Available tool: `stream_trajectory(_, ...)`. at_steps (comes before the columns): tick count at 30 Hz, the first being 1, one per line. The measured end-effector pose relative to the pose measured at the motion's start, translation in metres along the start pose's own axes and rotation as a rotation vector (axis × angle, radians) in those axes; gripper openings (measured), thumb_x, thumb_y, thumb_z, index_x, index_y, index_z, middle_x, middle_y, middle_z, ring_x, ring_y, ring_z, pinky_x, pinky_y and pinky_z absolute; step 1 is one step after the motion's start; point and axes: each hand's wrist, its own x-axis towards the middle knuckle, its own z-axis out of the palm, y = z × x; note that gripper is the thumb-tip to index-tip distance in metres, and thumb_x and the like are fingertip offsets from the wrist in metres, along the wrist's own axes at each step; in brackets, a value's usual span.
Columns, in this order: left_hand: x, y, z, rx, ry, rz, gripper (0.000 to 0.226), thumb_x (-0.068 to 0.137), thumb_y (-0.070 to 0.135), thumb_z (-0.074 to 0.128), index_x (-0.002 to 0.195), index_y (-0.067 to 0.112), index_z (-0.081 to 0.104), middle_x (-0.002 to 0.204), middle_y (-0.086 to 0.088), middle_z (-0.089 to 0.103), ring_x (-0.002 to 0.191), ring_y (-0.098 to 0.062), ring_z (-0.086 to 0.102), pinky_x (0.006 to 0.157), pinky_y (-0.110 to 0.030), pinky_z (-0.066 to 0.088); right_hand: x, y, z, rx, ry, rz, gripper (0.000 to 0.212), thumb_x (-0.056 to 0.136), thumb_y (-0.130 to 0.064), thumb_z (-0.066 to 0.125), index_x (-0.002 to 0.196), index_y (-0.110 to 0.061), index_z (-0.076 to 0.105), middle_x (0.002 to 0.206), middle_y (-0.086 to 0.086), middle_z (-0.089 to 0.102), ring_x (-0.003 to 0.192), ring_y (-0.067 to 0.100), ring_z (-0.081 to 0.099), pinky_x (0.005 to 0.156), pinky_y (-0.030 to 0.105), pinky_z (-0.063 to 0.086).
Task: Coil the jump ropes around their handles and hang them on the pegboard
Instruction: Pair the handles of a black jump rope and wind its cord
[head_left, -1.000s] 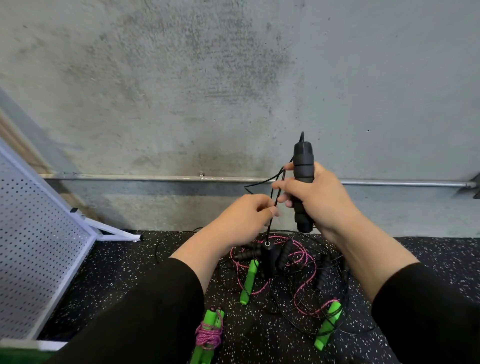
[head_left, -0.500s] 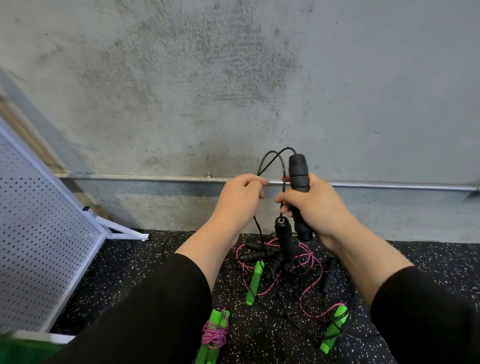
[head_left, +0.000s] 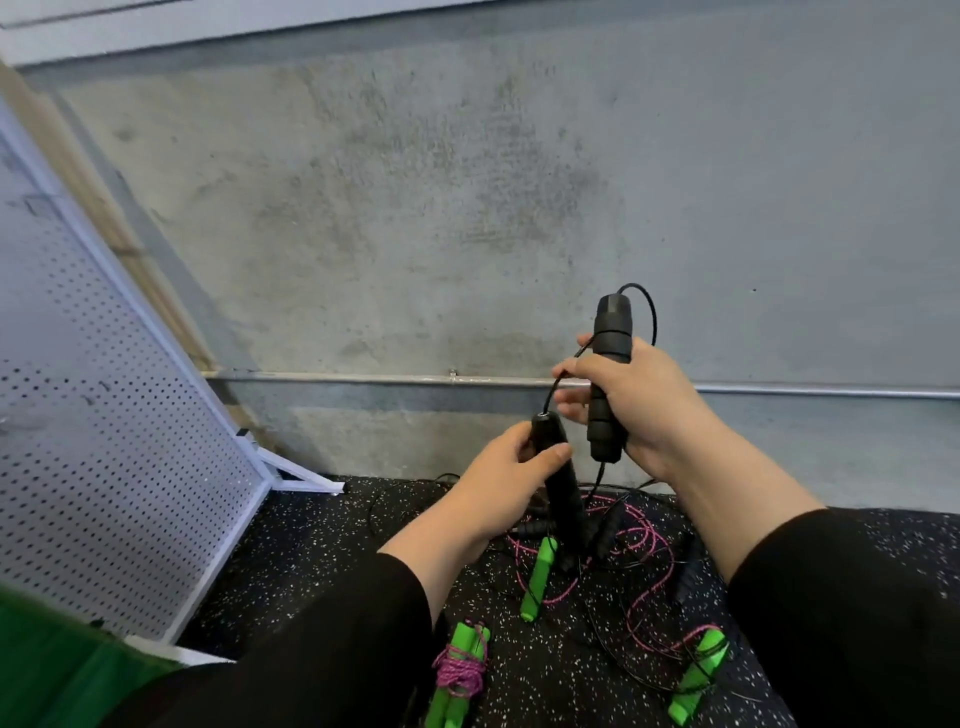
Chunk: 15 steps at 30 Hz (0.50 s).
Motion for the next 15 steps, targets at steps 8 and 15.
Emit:
stream_trajectory(8,-0.035,0.019,-0.006,-0.379,0.088,-0.26,0.038,0.098,0.034,0.067,0.118,0.003,0.063,0.107,-0.018,0.067,0.081,-0.028,0.07,0.065,-0.036,0.059,-0.042,0.012,-0.021,-0.567,-0.142,0.164,0.022,0.093,-0.018,0.066,0.109,-0.005,0.059,0.081,0.012,0.057,0.059,0.022,0.055,0.058,0.035,0.05)
stream_trajectory(15,-0.065,0.052,0.012,-0.46,0.081,-0.277,0.023,0.098,0.03,0.068,0.104,0.008,0.066,0.094,-0.014,0.069,0.082,-0.029,0.07,0.07,-0.038,0.061,-0.088,0.013,-0.024,-0.53,-0.066,-0.032,0.012,0.088,-0.02,0.076,0.098,-0.016,0.075,0.075,-0.001,0.073,0.067,0.016,0.067,0.057,0.023,0.051)
